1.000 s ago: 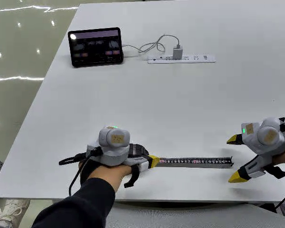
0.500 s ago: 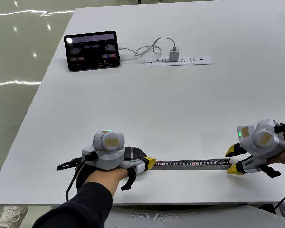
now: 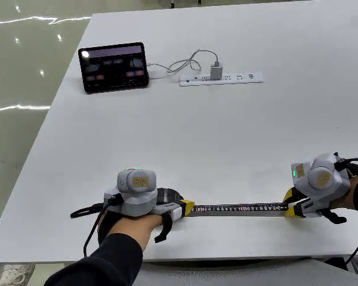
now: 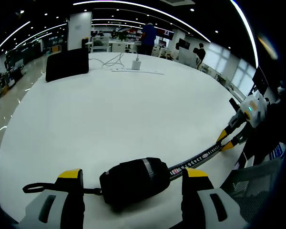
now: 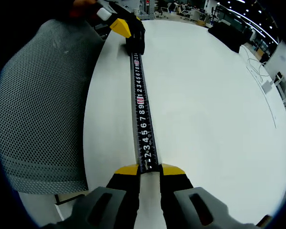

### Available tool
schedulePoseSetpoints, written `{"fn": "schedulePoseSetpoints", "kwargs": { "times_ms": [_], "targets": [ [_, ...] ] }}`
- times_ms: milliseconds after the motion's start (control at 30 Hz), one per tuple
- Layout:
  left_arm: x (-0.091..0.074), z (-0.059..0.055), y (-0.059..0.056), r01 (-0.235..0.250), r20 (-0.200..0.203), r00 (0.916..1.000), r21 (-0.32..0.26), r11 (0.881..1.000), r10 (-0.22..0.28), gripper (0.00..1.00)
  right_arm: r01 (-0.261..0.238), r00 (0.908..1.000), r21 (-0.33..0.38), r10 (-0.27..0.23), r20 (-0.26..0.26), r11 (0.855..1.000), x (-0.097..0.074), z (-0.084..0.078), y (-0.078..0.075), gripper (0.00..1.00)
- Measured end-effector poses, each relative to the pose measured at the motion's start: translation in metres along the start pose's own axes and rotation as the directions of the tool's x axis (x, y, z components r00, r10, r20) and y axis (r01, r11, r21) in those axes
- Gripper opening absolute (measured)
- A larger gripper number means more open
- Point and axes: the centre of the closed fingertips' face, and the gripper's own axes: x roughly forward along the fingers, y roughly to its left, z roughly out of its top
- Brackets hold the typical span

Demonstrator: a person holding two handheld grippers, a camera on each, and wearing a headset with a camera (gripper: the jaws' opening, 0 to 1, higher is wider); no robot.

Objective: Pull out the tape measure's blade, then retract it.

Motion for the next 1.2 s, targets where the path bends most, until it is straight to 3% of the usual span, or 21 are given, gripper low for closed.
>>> {"fn": "schedulePoseSetpoints", "kwargs": {
  "times_ms": [100,300,433,1200],
  "targets": [
    [0.001,0.001,0.001,-0.016,-0.002,0.9999,-0.005,1.000,0.016,0.74,-0.014,0.9996,-0.026,0.014,-0.023,1.000,0.000,0.000,0.000,0.11],
    [0.007,-0.003,-0.011,0.022,-0.030,0.9993,-0.025,0.999,-0.023,0.65,-0.025,0.9973,0.008,0.026,-0.069,1.000,0.002,-0.003,-0.004,0.11],
    [0.009,-0.003,0.001,-0.031,-0.039,0.9988,-0.058,0.998,0.029,0.59,-0.023,0.9965,0.028,0.025,-0.080,0.999,0.003,-0.003,-0.003,0.11],
    [0.014,-0.002,-0.003,-0.048,-0.045,0.9977,0.035,0.998,0.050,0.58,0.005,0.9962,0.058,0.000,-0.087,0.998,0.004,-0.004,-0.003,0.11]
  ]
}}
